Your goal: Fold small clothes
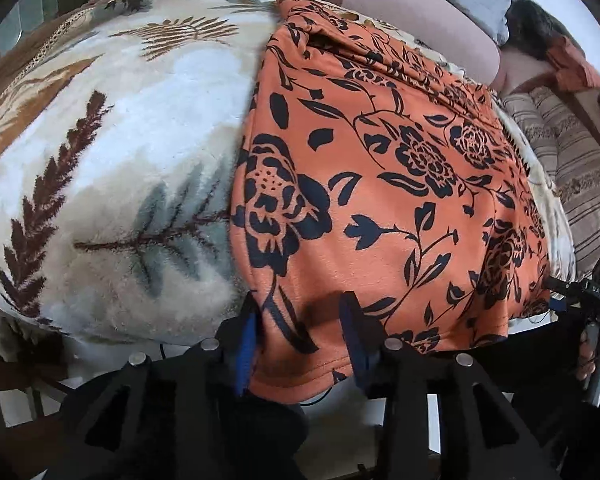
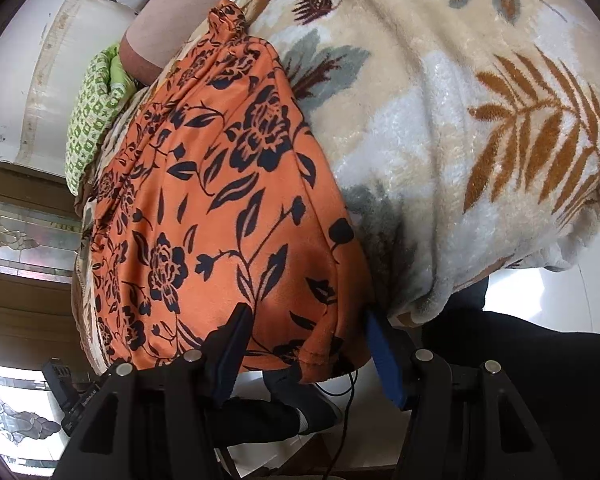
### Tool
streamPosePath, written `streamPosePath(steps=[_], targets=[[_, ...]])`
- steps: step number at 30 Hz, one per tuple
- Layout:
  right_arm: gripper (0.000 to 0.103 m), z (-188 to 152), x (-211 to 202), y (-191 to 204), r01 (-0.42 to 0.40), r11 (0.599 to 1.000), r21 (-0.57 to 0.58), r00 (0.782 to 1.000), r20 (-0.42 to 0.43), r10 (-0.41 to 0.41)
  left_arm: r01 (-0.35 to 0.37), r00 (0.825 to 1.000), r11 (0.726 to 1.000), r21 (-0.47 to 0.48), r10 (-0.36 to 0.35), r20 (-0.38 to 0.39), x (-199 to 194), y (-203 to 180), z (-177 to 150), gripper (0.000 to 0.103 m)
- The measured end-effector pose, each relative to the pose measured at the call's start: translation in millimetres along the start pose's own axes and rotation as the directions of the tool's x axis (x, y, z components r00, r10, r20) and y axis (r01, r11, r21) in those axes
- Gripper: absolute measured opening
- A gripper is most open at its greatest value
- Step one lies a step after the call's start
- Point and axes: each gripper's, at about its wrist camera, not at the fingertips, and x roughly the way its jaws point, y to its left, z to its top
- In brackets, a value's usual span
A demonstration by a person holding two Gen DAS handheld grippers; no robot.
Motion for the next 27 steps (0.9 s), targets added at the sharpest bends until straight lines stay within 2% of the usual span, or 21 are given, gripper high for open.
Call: streamPosePath(steps=[1,3,4,5,8,9,11,12,13,15,18,20,22,25,27], targets=[[0.061,0,1,-1,0.002,1.0,0.004,1.0,-0.005,-0.002,-0.004,1.0,1.0,0.007,0.004,0.0,-1,0,-1,0.041],[0.061,1,2,-1,0.0,1.0,0.009,1.0,-0.005,0.0,-0.006,1.0,1.0,0.008,0.006,0.006,1,-3,1,0.029],[0.061,1,3,-1,-0.002,1.0,0.007,1.0,-0.003,0.002,-0.009,1.0,1.0,0.01,0.009,0.006,2,-4,3,0.02],[0.061,1,4,0,0.003,1.0,0.003,1.0,-0.003,-0.003,-0.012,1.0,1.0,0.009,0.012,0.005,7,-6,6,0.016],[0.063,0,8,5,0.03,0.999,-0.042,1.0,0.004,-0.03,0.034,0.999,0.999,-0.039,-0.034,0.005,7,3,9,0.008],[0.061,-1,8,8,0.043,0.997,-0.067,0.999,0.008,-0.043,0.059,0.998,0.997,-0.051,-0.058,0.012,4,7,7,0.007],[0.046,-4,9,16,0.094,0.989,-0.117,0.995,0.02,-0.093,0.082,0.997,0.995,-0.065,-0.081,0.016,3,10,7,0.007],[0.028,-5,9,19,0.124,0.983,-0.135,0.992,0.026,-0.122,0.087,0.996,0.994,-0.067,-0.086,0.017,2,11,7,0.007],[0.018,-6,7,20,0.13,0.982,-0.139,0.991,0.035,-0.126,0.099,0.995,0.993,-0.071,-0.098,0.019,0,12,7,0.007],[0.008,-5,-3,16,0.077,0.992,-0.104,0.996,0.057,-0.071,0.131,0.991,0.988,-0.077,-0.129,0.032,-5,15,8,0.007],[0.008,4,-35,4,-0.023,1.0,-0.015,0.989,0.144,0.025,0.176,0.983,0.981,-0.077,-0.171,0.067,-20,15,12,0.007],[0.008,11,-65,-4,-0.014,1.0,0.01,0.968,0.249,0.011,0.193,0.977,0.979,-0.061,-0.186,0.103,-31,11,16,0.007],[0.008,20,-84,-8,0.019,1.0,0.021,0.952,0.306,-0.025,0.211,0.972,0.976,-0.058,-0.203,0.12,-39,12,19,0.007],[0.008,26,-85,-11,-0.01,0.999,0.038,0.959,0.283,-0.001,0.189,0.98,0.979,-0.072,-0.183,0.084,-31,10,17,0.007],[0.008,22,-77,-6,0.014,1.0,0.009,0.964,0.265,-0.016,0.188,0.981,0.978,-0.087,-0.182,0.068,-25,13,13,0.007]])
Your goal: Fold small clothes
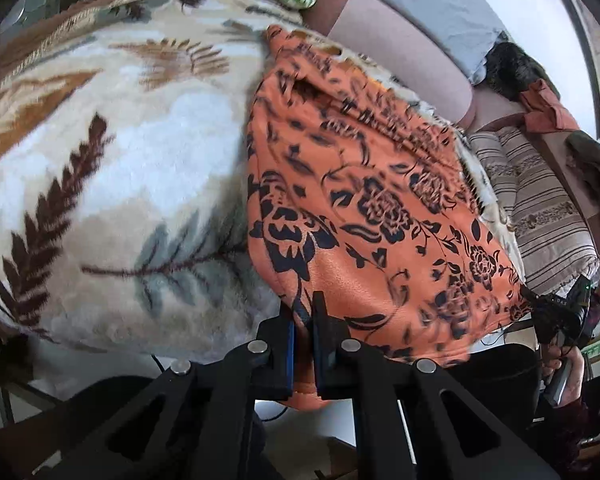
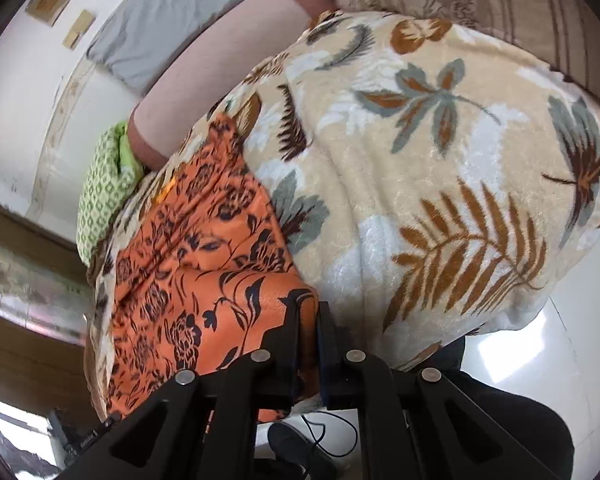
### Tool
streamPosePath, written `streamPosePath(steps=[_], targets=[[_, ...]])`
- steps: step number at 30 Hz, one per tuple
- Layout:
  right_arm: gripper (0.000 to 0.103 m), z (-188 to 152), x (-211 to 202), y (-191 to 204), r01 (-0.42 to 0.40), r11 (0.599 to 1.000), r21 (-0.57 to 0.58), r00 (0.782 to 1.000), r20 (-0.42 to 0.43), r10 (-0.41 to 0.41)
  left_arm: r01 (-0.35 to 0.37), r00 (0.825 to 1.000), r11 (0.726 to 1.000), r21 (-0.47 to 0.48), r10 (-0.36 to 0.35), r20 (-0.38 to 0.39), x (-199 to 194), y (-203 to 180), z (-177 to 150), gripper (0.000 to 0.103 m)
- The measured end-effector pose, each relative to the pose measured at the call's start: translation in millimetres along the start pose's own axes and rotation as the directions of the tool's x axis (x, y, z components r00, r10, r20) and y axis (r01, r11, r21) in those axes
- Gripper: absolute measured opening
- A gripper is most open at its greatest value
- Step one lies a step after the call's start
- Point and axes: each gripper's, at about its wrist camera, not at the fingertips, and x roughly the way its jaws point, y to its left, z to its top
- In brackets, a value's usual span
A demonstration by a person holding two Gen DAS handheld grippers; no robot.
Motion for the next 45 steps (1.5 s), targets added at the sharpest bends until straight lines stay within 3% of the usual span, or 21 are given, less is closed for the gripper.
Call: streamPosePath(steps=[6,7,10,12,15,17,18,23,24,25,29,33,40,43,45], targets=[[0.012,-11,26,-12,-0.044,0.997,0.06,0.995,-0.086,0.049,-0.016,0.999,0.999,-0.046,0.014,-0.044,13,10,-4,0.008],[0.012,-13,28,-15,-0.06,0.995,0.083,0.993,-0.101,0.068,-0.029,0.998,0.998,-0.053,0.026,-0.049,14,12,-4,0.013],[0.012,-14,35,-15,-0.045,0.995,0.094,0.988,-0.146,0.058,-0.044,0.996,0.998,-0.052,0.04,-0.077,23,11,-2,0.048],[0.013,-15,41,-14,-0.016,0.996,0.09,0.984,-0.174,0.032,-0.045,0.996,0.998,-0.034,0.042,-0.076,28,7,-3,0.051],[0.013,-18,54,-11,0.017,0.997,0.072,0.976,-0.22,-0.001,-0.082,0.994,0.996,0.031,0.084,-0.065,34,-4,-4,0.049],[0.013,-21,63,-5,0.031,0.999,0.038,0.973,-0.228,-0.021,-0.105,0.992,0.993,0.058,0.109,-0.063,34,-6,-5,0.011],[0.013,-23,65,-2,0.031,0.999,0.019,0.974,-0.226,-0.026,-0.107,0.991,0.992,0.059,0.111,-0.068,35,-4,-4,0.007],[0.012,-28,59,8,-0.091,0.996,-0.017,0.972,-0.22,0.085,-0.028,0.998,0.998,0.061,0.031,-0.056,21,-5,-2,0.006],[0.011,-28,55,9,-0.127,0.992,-0.012,0.967,-0.226,0.121,0.03,0.998,0.998,0.051,-0.027,-0.048,12,-8,1,0.006],[0.011,-26,48,10,-0.186,0.983,0.007,0.957,-0.226,0.183,0.086,0.996,0.996,0.035,-0.084,-0.037,4,-9,5,0.006],[0.011,-11,16,14,-0.388,0.92,0.059,0.904,-0.168,0.392,0.184,0.982,0.982,0.046,-0.185,0.036,-38,-19,26,0.006],[0.011,11,-10,20,-0.555,0.827,0.095,0.822,-0.093,0.562,0.257,0.962,0.965,0.044,-0.26,0.088,-69,-26,50,0.006],[0.011,56,-10,38,-0.681,0.72,0.136,0.725,-0.021,0.689,0.316,0.936,0.949,0.016,-0.314,0.156,-89,-32,100,0.006],[0.011,86,7,55,-0.699,0.697,0.162,0.706,-0.001,0.708,0.315,0.937,0.949,0.001,-0.311,0.161,-88,-27,127,0.006],[0.011,112,17,67,-0.698,0.695,0.172,0.708,0.016,0.706,0.304,0.94,0.953,0.002,-0.3,0.161,-84,-26,147,0.006]])
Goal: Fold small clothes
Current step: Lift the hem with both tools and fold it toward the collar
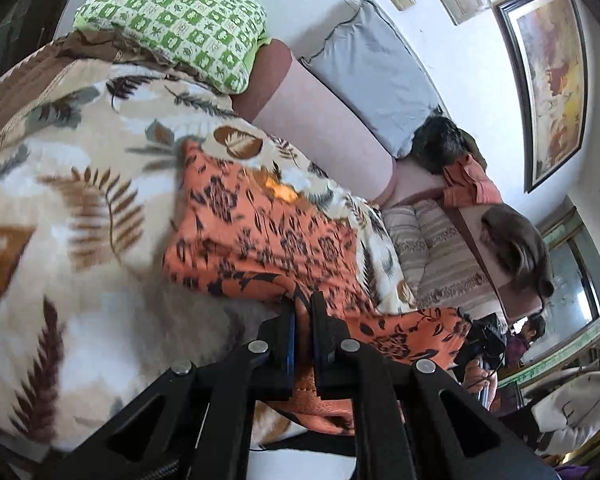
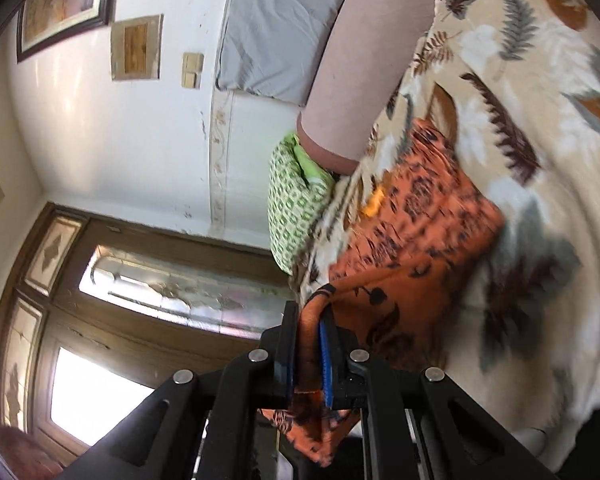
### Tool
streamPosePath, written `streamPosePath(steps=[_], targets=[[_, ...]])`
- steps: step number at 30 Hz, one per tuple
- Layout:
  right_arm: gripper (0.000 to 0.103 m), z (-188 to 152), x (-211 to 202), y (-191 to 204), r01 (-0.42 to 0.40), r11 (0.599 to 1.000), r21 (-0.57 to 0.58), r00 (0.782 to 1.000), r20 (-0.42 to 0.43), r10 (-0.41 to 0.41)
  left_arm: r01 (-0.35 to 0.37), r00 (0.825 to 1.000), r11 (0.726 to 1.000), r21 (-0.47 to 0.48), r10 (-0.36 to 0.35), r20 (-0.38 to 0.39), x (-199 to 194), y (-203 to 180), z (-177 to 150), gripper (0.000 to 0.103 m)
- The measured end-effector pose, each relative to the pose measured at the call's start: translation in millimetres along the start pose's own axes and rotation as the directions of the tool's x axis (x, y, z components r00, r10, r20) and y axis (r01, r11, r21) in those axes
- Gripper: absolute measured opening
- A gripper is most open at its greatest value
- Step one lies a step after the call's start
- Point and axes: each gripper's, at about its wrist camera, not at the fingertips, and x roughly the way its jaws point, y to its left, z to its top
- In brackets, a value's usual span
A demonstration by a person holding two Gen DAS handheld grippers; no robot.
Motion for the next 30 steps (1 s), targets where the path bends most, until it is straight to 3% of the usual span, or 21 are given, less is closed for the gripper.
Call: streamPosePath(steps=[5,11,13,15,17,19,21,23,25,27,28,30], targets=[[0.011,71,61,-13,0.038,0.997,0.06,0.998,0.051,-0.041,-0.091,0.996,0.996,-0.024,0.091,-0.009,34,21,65,0.006],[0.011,160,147,-77,0.159,0.972,0.171,0.977,0.117,-0.18,-0.188,0.982,0.979,-0.084,0.183,-0.054,120,75,140,0.007],[0.013,181,176,-114,0.217,0.942,0.256,0.961,0.113,-0.252,-0.231,0.97,0.961,-0.148,0.217,-0.108,157,104,157,0.009],[0.013,190,195,-150,0.26,0.903,0.341,0.949,0.086,-0.305,-0.281,0.958,0.928,-0.245,0.256,-0.126,184,135,166,0.018],[0.014,193,203,-174,0.276,0.885,0.375,0.943,0.074,-0.326,-0.274,0.961,0.918,-0.286,0.256,-0.101,193,151,169,0.023],[0.014,194,201,-185,0.207,0.9,0.383,0.96,0.1,-0.263,-0.248,0.968,0.914,-0.32,0.249,-0.04,189,160,171,0.031],[0.014,196,194,-182,0.184,0.919,0.349,0.962,0.126,-0.24,-0.194,0.974,0.924,-0.329,0.222,0.05,174,154,168,0.036],[0.027,197,179,-166,0.193,0.941,0.277,0.95,0.189,-0.25,-0.192,0.961,0.941,-0.278,0.237,0.14,152,127,156,0.051],[0.09,196,159,-145,0.185,0.956,0.227,0.93,0.275,-0.245,-0.213,0.95,0.95,-0.227,0.256,0.18,140,96,137,0.057],[0.094,187,139,-123,0.164,0.966,0.201,0.898,0.374,-0.231,-0.238,0.944,0.951,-0.196,0.274,0.184,138,69,116,0.062],[0.094,185,138,-109,0.186,0.969,0.164,0.9,0.367,-0.235,-0.257,0.942,0.949,-0.182,0.288,0.171,141,58,106,0.065],[0.092,178,151,-79,0.264,0.963,0.052,0.924,0.274,-0.268,-0.303,0.936,0.938,-0.167,0.326,0.135,154,41,85,0.067]])
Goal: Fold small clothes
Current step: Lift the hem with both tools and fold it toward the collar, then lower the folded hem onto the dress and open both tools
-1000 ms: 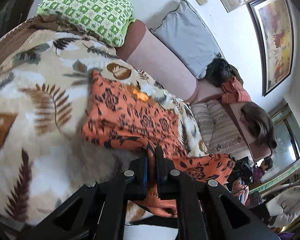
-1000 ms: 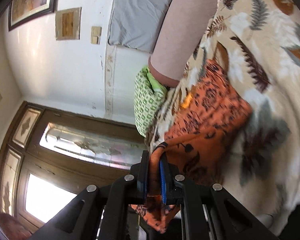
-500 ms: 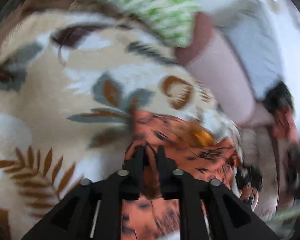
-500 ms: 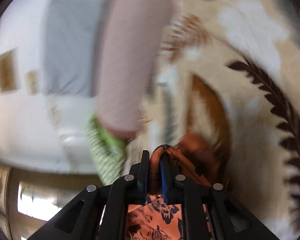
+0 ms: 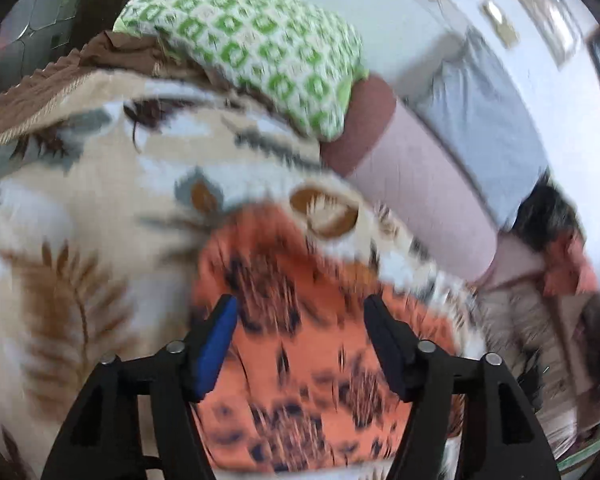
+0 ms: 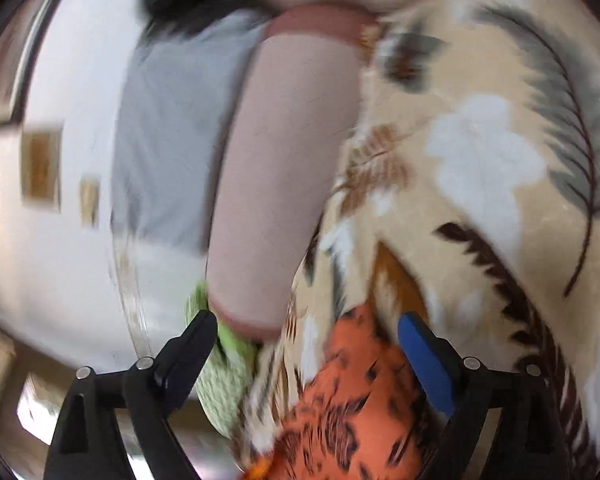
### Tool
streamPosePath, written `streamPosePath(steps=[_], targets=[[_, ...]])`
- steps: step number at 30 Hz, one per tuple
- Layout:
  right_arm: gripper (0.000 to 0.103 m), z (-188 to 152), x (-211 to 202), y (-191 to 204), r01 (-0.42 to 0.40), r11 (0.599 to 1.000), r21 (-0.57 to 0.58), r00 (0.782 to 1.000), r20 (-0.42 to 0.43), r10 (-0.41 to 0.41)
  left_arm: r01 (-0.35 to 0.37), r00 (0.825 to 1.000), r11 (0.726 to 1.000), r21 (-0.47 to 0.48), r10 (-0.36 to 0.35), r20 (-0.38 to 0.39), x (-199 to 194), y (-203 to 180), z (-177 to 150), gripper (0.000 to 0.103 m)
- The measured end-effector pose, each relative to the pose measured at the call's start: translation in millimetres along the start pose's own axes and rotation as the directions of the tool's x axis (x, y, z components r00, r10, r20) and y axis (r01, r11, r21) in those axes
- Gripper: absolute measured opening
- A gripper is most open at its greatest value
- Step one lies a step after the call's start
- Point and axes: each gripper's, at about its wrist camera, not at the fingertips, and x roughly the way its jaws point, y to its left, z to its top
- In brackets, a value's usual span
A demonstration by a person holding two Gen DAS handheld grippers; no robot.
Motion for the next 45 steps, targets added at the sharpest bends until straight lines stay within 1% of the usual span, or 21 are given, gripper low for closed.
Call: streamPosePath(steps=[2,3,6,7,10,11,14,15,16,18,19,21,22,25,27,29,33,36,38,42,45], targets=[[0.09,-22,16,31,0.108,0.982,-0.154,0.987,-0.099,-0.124,-0.016,0.999,1.0,0.006,0.016,-0.035,11,-7,-21,0.067],[0.082,-36,26,42,0.143,0.965,-0.22,0.975,-0.135,-0.176,-0.024,0.998,1.0,0.017,0.025,-0.061,20,-8,-29,0.067],[0.067,-86,72,69,0.212,0.889,-0.406,0.917,-0.232,-0.325,-0.097,0.987,0.994,0.046,0.102,-0.121,43,1,-41,0.067],[0.061,-98,80,69,0.218,0.87,-0.442,0.906,-0.241,-0.349,-0.086,0.99,0.996,0.034,0.09,-0.108,43,4,-41,0.067],[0.056,-138,135,74,0.255,0.799,-0.544,0.842,-0.282,-0.461,-0.065,0.994,0.998,-0.001,0.065,-0.088,42,14,-36,0.067],[0.056,-150,156,73,0.285,0.761,-0.583,0.815,-0.271,-0.512,-0.061,0.994,0.998,-0.004,0.061,-0.087,41,15,-35,0.067],[0.056,-174,188,94,0.354,0.559,-0.75,0.796,-0.073,-0.601,-0.043,0.993,0.999,0.002,0.043,-0.107,39,20,-32,0.067],[0.056,-177,198,100,0.363,0.524,-0.771,0.778,-0.058,-0.625,-0.029,0.993,1.0,-0.004,0.029,-0.115,37,21,-30,0.067],[0.056,-182,206,109,0.355,0.521,-0.776,0.77,-0.074,-0.634,-0.016,0.993,1.0,-0.02,0.014,-0.118,33,26,-27,0.067],[0.056,-197,205,136,0.231,0.584,-0.778,0.817,-0.171,-0.55,-0.05,0.994,0.998,-0.028,0.047,-0.101,24,30,-22,0.067],[0.056,-208,205,149,0.182,0.586,-0.79,0.829,-0.197,-0.523,-0.082,0.993,0.996,-0.035,0.078,-0.091,22,35,-19,0.067],[0.056,-243,207,176,0.077,0.548,-0.833,0.837,-0.246,-0.49,-0.089,0.993,0.994,-0.066,0.083,-0.083,19,46,-14,0.067],[0.056,-261,213,185,0.014,0.547,-0.837,0.826,-0.299,-0.478,-0.084,0.993,0.994,-0.074,0.077,-0.085,18,49,-13,0.067],[0.053,-312,248,192,-0.084,0.607,-0.79,0.728,-0.464,-0.504,-0.146,0.986,0.989,-0.011,0.144,-0.085,15,50,-14,0.067],[0.043,-331,273,191,-0.093,0.593,-0.8,0.711,-0.47,-0.523,-0.222,0.969,0.973,0.066,0.228,-0.093,19,48,-18,0.067],[0.043,-337,291,187,-0.069,0.586,-0.807,0.722,-0.446,-0.529,-0.252,0.956,0.962,0.109,0.265,-0.124,25,52,-24,0.067],[0.043,-312,296,188,-0.005,0.685,-0.729,0.753,-0.454,-0.477,-0.233,0.964,0.966,0.113,0.245,-0.107,16,55,-21,0.067],[0.043,-287,262,200,-0.012,0.691,-0.722,0.82,-0.402,-0.406,-0.236,0.97,0.963,0.13,0.242,-0.029,4,48,-17,0.067],[0.043,-270,230,199,0.022,0.689,-0.725,0.845,-0.354,-0.4,-0.204,0.979,0.966,0.158,0.206,0.006,0,35,-17,0.067],[0.043,-227,152,170,0.135,0.674,-0.726,0.867,-0.243,-0.436,-0.091,0.995,0.969,0.228,0.097,-0.014,3,7,-28,0.067],[0.043,-198,92,136,0.261,0.645,-0.718,0.848,-0.149,-0.508,-0.103,0.992,0.958,0.267,0.118,-0.041,16,-13,-38,0.072]])
